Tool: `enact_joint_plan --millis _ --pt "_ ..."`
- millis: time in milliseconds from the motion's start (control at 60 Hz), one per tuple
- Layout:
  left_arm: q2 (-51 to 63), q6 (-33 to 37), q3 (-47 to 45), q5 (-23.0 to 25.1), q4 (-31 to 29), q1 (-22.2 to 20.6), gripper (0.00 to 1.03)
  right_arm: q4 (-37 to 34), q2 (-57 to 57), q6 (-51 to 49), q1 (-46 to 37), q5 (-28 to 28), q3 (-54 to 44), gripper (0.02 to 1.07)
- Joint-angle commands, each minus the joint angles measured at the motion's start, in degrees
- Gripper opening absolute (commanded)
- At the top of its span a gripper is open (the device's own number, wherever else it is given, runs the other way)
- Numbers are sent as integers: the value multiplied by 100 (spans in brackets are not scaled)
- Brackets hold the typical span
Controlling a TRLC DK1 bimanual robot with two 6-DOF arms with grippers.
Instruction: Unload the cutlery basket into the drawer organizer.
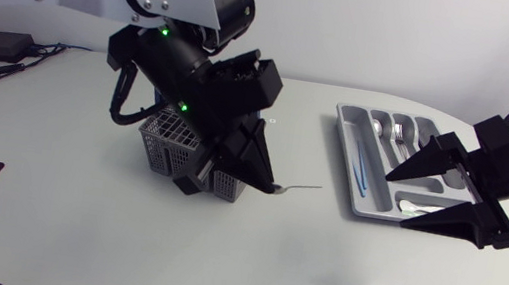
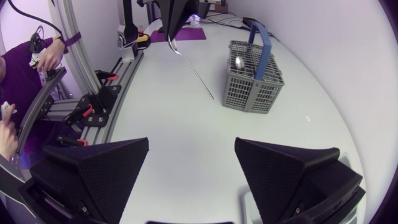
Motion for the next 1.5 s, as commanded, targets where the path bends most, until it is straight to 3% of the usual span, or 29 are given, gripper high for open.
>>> enact_joint_plan --millis 0,233,383,700,900,1133,1300,1483 --pt "70 644 -44 -69 -90 -210 3 -260 156 -246 182 62 174 102" --pt "237 952 52 -262 -81 -535 3 -278 68 -264 630 -70 148 96" --pt "281 1216 -27 -315 -81 -605 3 970 -336 721 1113 185 -467 93" --pt "202 1813 -273 -860 173 -1168 3 -331 182 299 1570 431 122 93" --pt "87 2147 -308 -868 340 -1396 3 -506 420 352 1878 554 86 93" --pt "105 2244 -396 -877 701 -1484 3 -735 912 334 2159 483 139 79" --pt "70 2306 -598 -877 938 -1511 3 -981 1175 211 2177 378 253 78" --pt "-44 2350 -791 -886 1211 -1502 3 -1113 1369 149 2335 273 271 60"
